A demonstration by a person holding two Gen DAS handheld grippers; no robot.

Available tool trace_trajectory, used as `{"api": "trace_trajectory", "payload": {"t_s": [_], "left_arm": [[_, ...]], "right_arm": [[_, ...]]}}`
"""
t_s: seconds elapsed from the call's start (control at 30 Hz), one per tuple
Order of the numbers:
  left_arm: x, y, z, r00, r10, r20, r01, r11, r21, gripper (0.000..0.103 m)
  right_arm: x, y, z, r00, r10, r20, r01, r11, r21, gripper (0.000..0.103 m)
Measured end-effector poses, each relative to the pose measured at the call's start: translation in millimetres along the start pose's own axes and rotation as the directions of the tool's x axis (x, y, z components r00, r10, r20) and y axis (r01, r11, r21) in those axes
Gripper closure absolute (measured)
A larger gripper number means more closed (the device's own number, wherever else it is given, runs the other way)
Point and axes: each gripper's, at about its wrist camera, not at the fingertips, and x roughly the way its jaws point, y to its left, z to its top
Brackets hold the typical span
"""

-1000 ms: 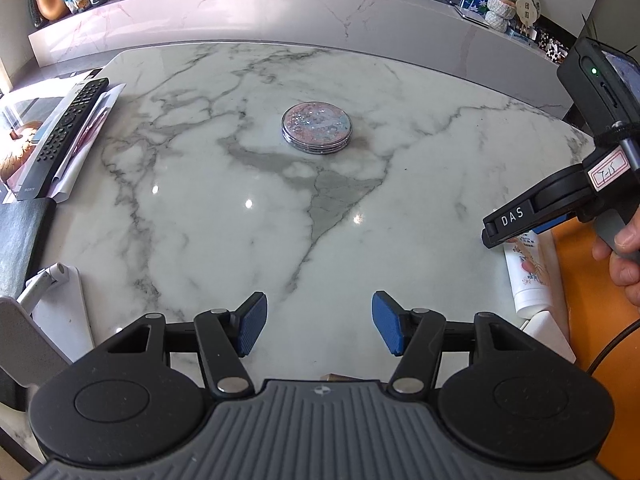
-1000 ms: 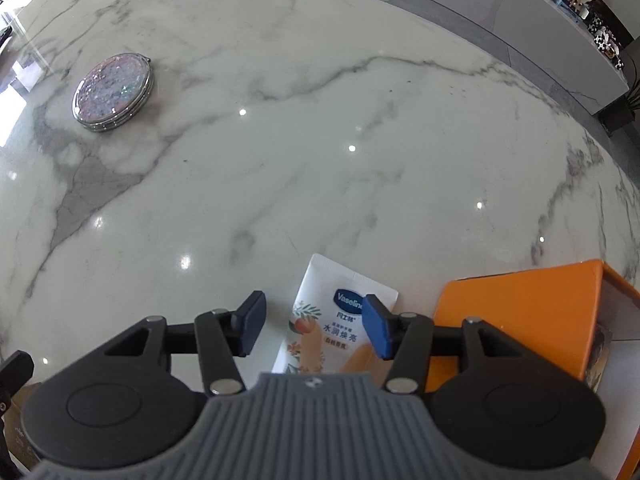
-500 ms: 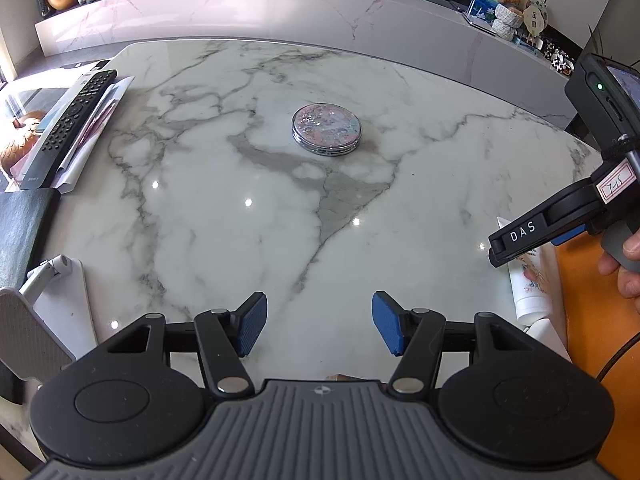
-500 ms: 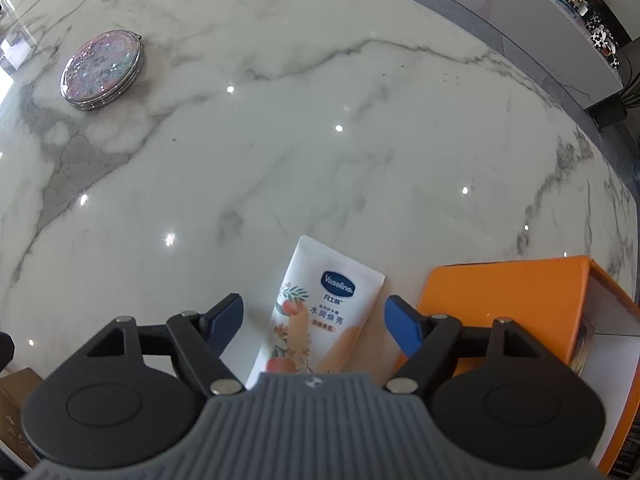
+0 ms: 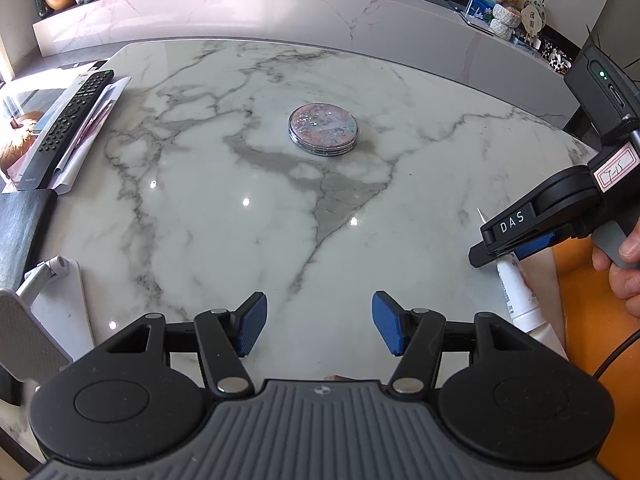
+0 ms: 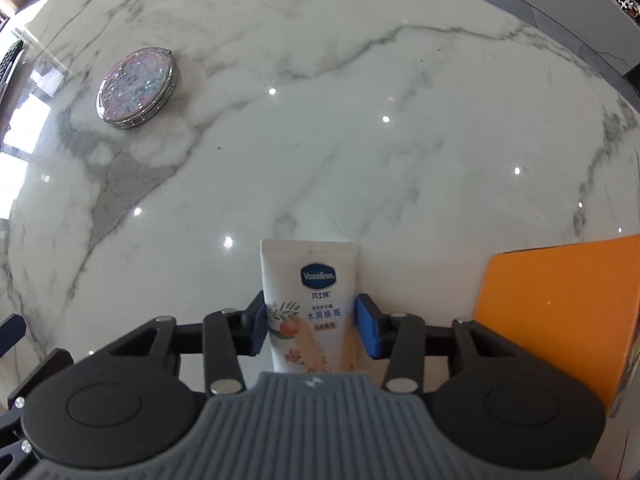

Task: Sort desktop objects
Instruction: 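Grasp the white Vaseline lotion tube with the right tool, then move the left tool to the glittery compact mirror and close on it while the right tool holds the tube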

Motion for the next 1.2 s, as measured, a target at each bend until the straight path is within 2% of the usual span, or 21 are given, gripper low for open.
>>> {"api": "trace_trajectory", "payload": {"t_s": [0.13,0.3,0.37,0.4,0.43,0.67,0.73,0.83,0.9,1.03,1.2], "left_arm": [[-0.8,2.4,0.4,1.000,-0.001,0.004,0.001,1.000,-0.013,0.035],[-2.4,0.9,1.2,1.000,-0.012,0.011,0.012,1.000,-0.005,0.035],[-2.8,0.3,0.7,1.000,-0.014,0.011,0.014,1.000,-0.003,0.035],[-2.9,0.2,0.5,1.000,-0.013,0.011,0.013,1.000,-0.002,0.035],[-2.8,0.2,0.4,1.000,-0.013,0.010,0.013,1.000,-0.002,0.035],[-2.9,-0.7,-0.8,1.000,-0.008,0.009,0.008,1.000,0.005,0.035],[-2.8,-1.0,-1.5,1.000,-0.004,0.006,0.004,1.000,0.007,0.035],[-3.6,-2.2,-3.8,1.000,-0.007,0.002,0.007,1.000,0.017,0.035],[-3.4,-2.4,-5.7,1.000,-0.021,-0.006,0.021,1.000,0.020,0.035],[-2.1,-2.4,-9.2,0.999,-0.030,-0.019,0.030,0.999,0.021,0.035],[-2.1,-5.8,-8.7,0.999,-0.037,-0.013,0.038,0.999,0.033,0.035]], "right_arm": [[-12.8,2.9,-9.8,0.999,0.014,0.048,-0.012,0.999,-0.042,0.056],[-44.2,-1.9,-28.7,0.991,0.070,0.115,-0.059,0.994,-0.094,0.058],[-56.3,1.3,-35.4,0.985,0.095,0.143,-0.079,0.990,-0.113,0.067],[-60.0,1.2,-36.5,0.983,0.103,0.151,-0.086,0.990,-0.115,0.088],[-64.2,1.3,-39.8,0.980,0.116,0.160,-0.098,0.988,-0.115,0.089],[-74.7,-6.1,-64.4,0.967,0.118,0.224,-0.090,0.988,-0.129,0.090],[-82.8,-7.4,-75.7,0.951,0.123,0.284,-0.077,0.983,-0.168,0.090],[-93.8,-8.5,-85.6,0.915,0.139,0.379,-0.069,0.979,-0.194,0.090],[-92.9,-10.9,-89.7,0.904,0.149,0.401,-0.078,0.979,-0.189,0.090],[-78.1,-13.8,-103.5,0.915,0.134,0.380,-0.070,0.981,-0.178,0.090],[-72.7,-20.6,-121.8,0.918,0.154,0.366,-0.091,0.979,-0.185,0.088]]}}
